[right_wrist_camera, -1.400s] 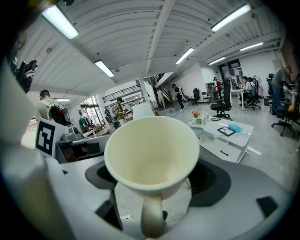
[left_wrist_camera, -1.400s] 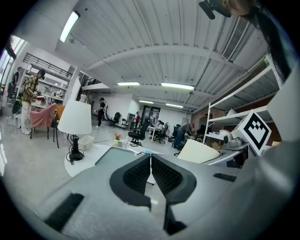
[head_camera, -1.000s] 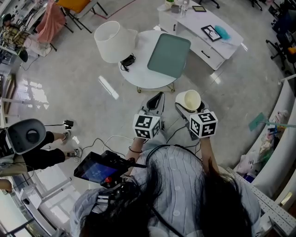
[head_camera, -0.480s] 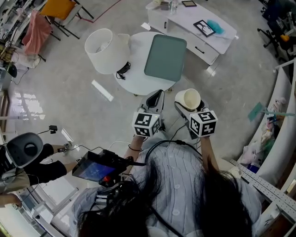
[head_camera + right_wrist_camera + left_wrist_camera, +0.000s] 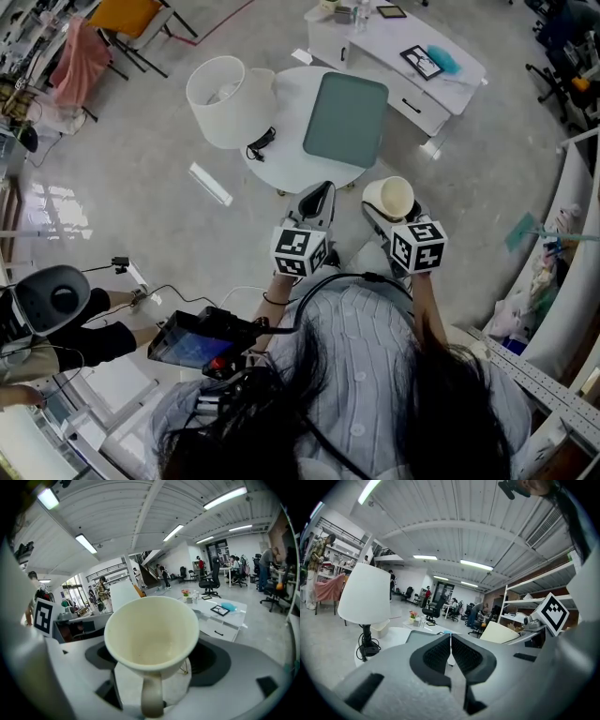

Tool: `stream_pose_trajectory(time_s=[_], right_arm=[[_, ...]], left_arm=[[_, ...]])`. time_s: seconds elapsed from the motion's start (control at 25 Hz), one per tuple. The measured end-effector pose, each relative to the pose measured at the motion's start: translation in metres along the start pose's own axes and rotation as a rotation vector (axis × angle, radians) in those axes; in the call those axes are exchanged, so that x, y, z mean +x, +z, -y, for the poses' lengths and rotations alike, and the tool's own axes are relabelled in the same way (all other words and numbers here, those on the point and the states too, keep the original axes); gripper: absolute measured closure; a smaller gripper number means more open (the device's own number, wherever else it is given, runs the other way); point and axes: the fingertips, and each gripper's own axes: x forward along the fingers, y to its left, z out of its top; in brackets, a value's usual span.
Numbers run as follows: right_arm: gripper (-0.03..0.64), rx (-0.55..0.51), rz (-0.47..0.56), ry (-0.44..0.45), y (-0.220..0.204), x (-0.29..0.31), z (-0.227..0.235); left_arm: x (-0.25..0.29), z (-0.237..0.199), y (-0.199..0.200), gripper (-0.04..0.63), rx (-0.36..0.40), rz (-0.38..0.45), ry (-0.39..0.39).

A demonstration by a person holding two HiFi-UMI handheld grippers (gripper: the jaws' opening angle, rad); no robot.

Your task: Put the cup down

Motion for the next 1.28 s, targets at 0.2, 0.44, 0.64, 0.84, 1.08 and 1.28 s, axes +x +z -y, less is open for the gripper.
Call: stream_pose_trajectory(time_s=[0.2,0.44,0.64,0.84,1.08,1.28], right_arm=[[0.213,-0.008,-0.007,0.003,0.001,-0.001,-0.005],[0.215,-0.008,-0.027,-0.006,-0.003,0.009,0.009],[0.213,-0.011,-0.037,-0.007,0.002,0.026,0.026],[0.213,-0.015,-0.048,-0.011,0.01,0.051,0.042],[0.213,-0.046,-0.107,0.005,0.005,0.088,0.058],[0.213,-0.068,-0.143,0.015,0.002,0.12,0.068]], left_arm=[[-0.006,-0.006,-0.002,0.577,-0.015,-0.003,0.02],[0.004,-0.007,-0.007,0.577,-0.022,-0.009,0.016],[0.011,-0.015,-0.002,0.577,-0.022,-0.006,0.038],[0.023,-0.025,0.002,0.577,-0.023,-0.014,0.054],[0.052,-0.031,0.007,0.577,-0.019,-0.034,0.052],[0.077,-0.038,0.006,0.577,-0.023,-0.06,0.048]])
